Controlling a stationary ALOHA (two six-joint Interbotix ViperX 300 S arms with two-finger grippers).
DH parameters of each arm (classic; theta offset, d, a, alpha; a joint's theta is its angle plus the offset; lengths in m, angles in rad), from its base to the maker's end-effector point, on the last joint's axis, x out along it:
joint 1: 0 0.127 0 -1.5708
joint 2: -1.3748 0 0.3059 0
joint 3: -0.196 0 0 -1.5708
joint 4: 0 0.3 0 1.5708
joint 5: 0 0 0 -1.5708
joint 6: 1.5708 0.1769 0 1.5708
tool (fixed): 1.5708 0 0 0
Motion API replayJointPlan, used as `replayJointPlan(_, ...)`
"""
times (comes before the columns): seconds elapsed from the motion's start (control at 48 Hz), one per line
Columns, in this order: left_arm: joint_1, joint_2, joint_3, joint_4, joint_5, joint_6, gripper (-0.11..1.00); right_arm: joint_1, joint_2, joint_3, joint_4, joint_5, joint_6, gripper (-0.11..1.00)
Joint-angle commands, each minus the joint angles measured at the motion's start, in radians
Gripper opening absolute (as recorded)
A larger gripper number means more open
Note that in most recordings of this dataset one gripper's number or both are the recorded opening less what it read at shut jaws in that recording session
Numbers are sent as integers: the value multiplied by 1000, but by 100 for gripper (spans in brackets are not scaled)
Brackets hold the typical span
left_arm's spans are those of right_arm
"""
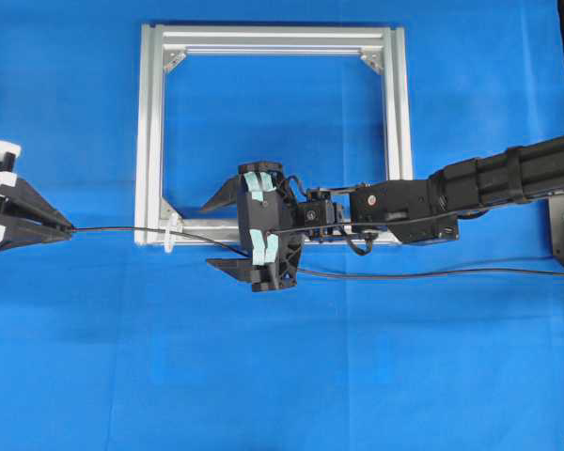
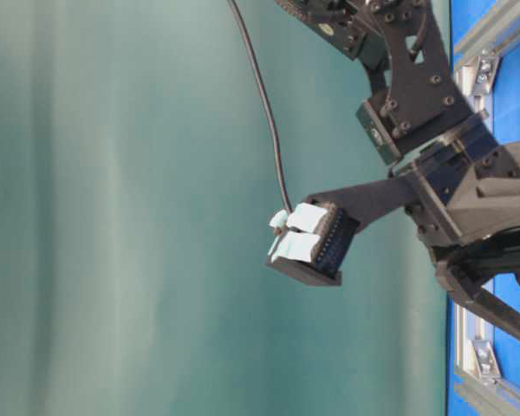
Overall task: Insert the wire through the string loop located on the left side.
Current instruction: 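Pull the plug left with the left gripper, drawing cable through the loop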
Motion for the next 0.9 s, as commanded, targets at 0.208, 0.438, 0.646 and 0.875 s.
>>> replayJointPlan(0.208,-3,43,-9,3,-18,-2,8,3,-46,-6,0,-8,0,94)
replayJointPlan(0.438,-3,51,-9,3,-20,-8,8,3,-46,-8,0,-9,0,94)
replayJointPlan(0.646,14,57,-8,3,-14,-8,29,3,-46,-9,0,-9,0,94)
replayJointPlan(0.875,17,55,-8,3,-6,-6,81,3,-48,-14,0,-11,-2,94)
